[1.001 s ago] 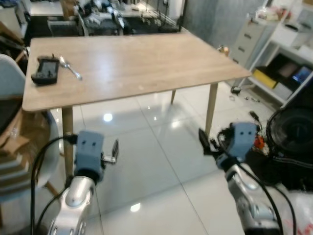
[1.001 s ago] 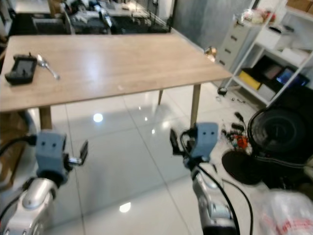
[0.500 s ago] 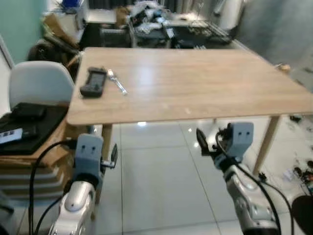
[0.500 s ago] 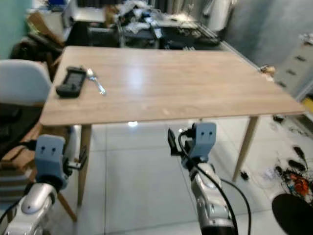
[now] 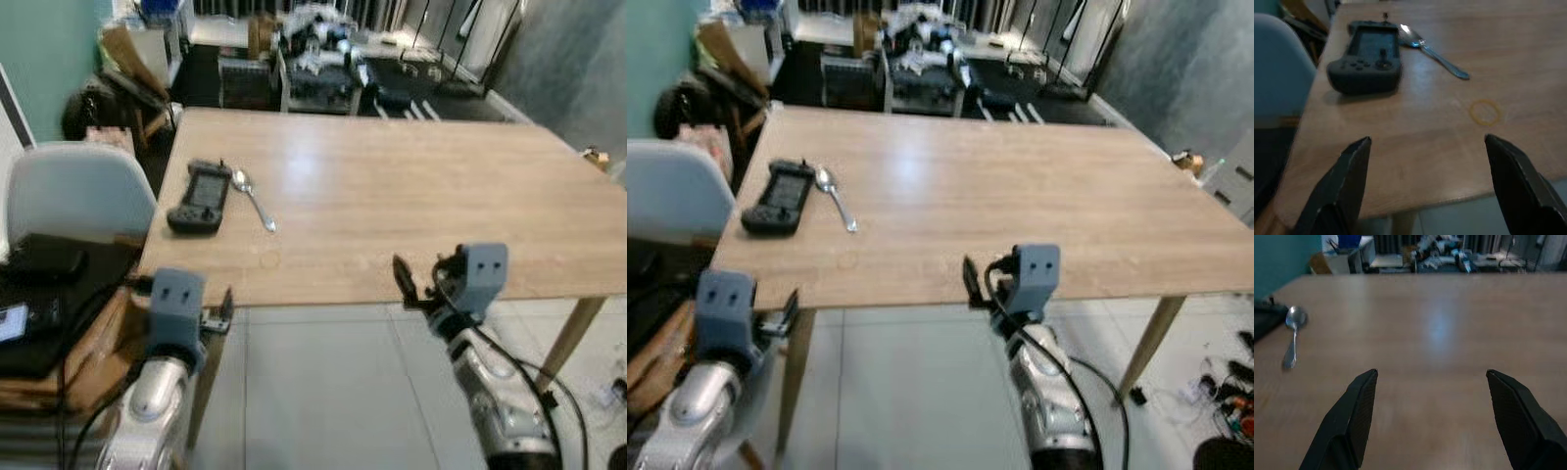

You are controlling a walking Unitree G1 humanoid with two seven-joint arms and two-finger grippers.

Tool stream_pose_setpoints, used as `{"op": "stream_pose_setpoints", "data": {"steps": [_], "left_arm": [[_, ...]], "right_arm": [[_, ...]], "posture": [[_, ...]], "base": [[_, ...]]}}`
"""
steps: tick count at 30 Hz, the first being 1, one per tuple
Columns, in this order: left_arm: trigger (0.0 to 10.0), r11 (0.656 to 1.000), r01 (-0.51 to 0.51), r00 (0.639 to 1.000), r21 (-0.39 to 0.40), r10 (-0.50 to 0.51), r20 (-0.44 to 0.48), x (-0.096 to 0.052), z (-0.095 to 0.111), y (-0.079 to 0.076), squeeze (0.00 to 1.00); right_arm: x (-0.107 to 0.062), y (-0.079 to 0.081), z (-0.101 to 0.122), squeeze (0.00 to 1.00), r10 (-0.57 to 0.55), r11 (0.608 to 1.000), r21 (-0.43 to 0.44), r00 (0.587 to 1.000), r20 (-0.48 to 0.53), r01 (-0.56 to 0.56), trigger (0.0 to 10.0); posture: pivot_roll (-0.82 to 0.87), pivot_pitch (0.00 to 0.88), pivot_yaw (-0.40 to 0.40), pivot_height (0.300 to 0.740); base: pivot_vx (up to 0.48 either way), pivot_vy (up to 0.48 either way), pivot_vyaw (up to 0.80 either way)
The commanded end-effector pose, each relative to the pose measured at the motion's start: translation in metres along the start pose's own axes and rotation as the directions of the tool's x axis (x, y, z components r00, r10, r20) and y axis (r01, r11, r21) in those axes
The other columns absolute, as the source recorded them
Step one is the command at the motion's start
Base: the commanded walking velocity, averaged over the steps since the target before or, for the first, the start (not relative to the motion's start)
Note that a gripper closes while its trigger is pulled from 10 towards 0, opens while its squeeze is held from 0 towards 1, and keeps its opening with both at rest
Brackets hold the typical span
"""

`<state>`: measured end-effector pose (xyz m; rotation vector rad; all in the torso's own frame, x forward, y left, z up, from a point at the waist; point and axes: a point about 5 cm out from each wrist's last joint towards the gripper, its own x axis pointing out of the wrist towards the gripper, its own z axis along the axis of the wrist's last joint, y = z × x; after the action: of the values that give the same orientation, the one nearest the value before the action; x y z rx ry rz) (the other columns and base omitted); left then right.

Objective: Setting the table

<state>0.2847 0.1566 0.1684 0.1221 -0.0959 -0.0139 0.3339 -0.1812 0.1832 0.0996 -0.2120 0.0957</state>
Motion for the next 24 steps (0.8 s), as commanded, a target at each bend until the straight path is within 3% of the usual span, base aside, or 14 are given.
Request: {"op": "stream_pose_setpoints", "data": {"steps": [1, 9, 24], "left_arm": [[10.0, 1.000, -0.015, 1.000, 0.011, 0.016, -0.016, -0.0036, -0.0032, 0.0042, 0.00], [10.0, 1.000, -0.009, 1.000, 0.006, 0.010, -0.026, -0.0032, -0.0036, 0.0029, 0.00], [10.0, 1.000, 0.001, 0.999, 0.014, 0.000, -0.034, -0.0039, -0.0018, 0.0016, 0.00]], "right_arm": [[-0.0026, 0.0018, -0.0048, 0.00, 0.001, 1.000, 0.013, 1.000, -0.012, -0.001, 10.0], [-0.0034, 0.0005, -0.0050, 0.00, -0.005, 1.000, 0.012, 1.000, -0.011, 0.006, 10.0], [-0.0038, 0.0015, -0.0051, 0.00, -0.005, 1.000, 0.016, 1.000, -0.009, 0.005, 10.0]], "posture": [[0.17, 0.118, -0.067, 0.740], [0.17, 0.121, -0.063, 0.740], [0.17, 0.123, -0.061, 0.740]], "base": [[0.480, 0.000, 0.00], [0.419, 0.000, 0.00], [0.000, 0.000, 0.00]]}}
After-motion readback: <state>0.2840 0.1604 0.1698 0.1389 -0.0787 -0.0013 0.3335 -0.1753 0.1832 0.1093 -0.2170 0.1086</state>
